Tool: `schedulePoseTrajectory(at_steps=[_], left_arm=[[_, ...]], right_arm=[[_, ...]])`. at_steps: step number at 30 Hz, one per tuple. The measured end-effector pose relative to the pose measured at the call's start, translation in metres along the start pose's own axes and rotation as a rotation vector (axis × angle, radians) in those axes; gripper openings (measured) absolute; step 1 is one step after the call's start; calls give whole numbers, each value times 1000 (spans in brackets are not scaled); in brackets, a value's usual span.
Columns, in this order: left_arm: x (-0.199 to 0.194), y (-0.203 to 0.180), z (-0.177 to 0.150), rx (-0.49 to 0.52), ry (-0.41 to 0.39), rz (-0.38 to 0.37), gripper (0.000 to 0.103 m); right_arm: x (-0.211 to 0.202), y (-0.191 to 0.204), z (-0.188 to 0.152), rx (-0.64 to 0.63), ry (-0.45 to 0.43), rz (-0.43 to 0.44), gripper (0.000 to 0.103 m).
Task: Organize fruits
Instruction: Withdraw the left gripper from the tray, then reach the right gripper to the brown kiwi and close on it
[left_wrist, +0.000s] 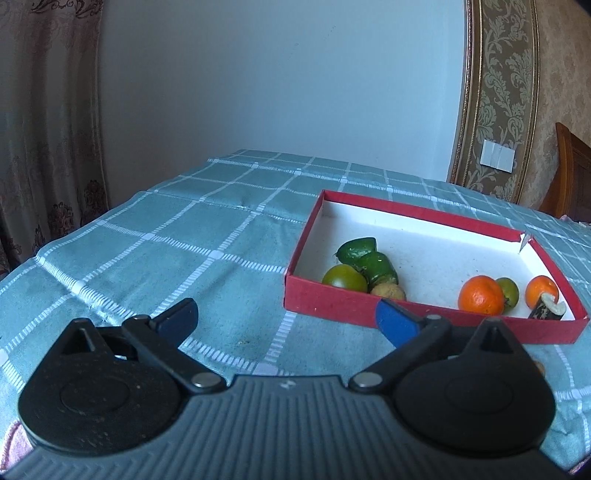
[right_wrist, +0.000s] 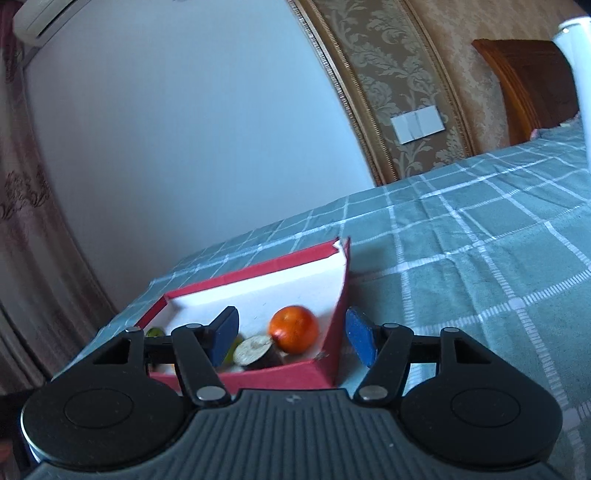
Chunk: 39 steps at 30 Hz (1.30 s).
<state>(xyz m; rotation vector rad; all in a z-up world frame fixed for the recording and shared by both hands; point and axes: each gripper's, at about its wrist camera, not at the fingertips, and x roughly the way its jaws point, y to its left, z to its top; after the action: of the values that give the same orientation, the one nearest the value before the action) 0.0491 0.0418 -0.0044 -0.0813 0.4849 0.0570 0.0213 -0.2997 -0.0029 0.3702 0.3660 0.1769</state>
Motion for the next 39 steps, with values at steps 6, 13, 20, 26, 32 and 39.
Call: schedulePoseTrajectory(at_steps=[6, 13, 20, 26, 32, 39], left_arm=[[1, -1, -1, 5, 1, 17, 102], [0, 2, -1, -8, 0, 18, 102], [0, 4, -1, -20, -3, 17, 102], [-1, 5, -1, -30, -8, 7, 102], [-2, 3, -1, -14, -9, -14, 102], [-1, 3, -1, -15, -5, -20, 102]], right_arm=[[8, 45, -24, -191, 219, -22, 64], [19, 59, -28, -239, 294, -18, 64], [25, 79, -41, -365, 318, -14, 64], [30, 92, -44, -422, 323, -6, 59], [37, 97, -46, -459, 326, -3, 52], [39, 102, -50, -490, 306, 8, 45]])
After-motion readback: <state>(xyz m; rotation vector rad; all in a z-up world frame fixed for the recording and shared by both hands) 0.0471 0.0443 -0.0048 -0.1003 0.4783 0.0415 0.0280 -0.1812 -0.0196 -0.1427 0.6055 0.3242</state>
